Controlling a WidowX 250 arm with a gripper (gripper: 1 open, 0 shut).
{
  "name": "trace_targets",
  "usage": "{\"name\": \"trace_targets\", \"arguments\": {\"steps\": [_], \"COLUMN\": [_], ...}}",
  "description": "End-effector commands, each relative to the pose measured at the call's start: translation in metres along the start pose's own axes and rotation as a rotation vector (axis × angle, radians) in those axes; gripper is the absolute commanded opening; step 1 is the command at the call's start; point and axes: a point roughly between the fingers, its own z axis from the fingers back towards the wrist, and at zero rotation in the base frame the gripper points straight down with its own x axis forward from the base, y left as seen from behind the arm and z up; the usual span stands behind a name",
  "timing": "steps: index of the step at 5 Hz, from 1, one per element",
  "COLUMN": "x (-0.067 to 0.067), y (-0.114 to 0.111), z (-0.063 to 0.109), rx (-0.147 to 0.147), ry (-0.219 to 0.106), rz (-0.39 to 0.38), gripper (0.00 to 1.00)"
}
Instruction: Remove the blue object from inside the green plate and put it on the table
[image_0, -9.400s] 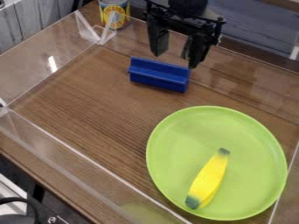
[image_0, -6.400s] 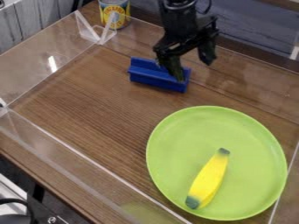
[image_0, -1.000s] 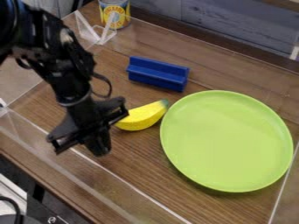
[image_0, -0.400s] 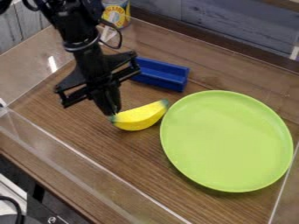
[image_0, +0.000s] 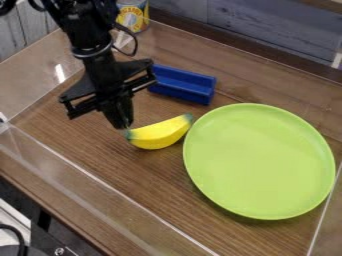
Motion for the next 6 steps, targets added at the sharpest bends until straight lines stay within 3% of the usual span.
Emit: {"name": "trace_targets", "arguments": {"steps": [1, 3, 5, 6], "x": [-0.001, 0.022, 0.007, 0.010], "y": [-0.003, -0.004, -0.011, -0.014], "z": [0.014, 0.014, -0.010, -0.021], "rx": [-0.008, 0.013, 0.036, 0.052], "ry": [-0.045, -0.070, -0.100, -0.123], "rz": [-0.058, -0.169, -0.214, -0.231], "gripper": [0.00, 0.00, 0.00, 0.00]}}
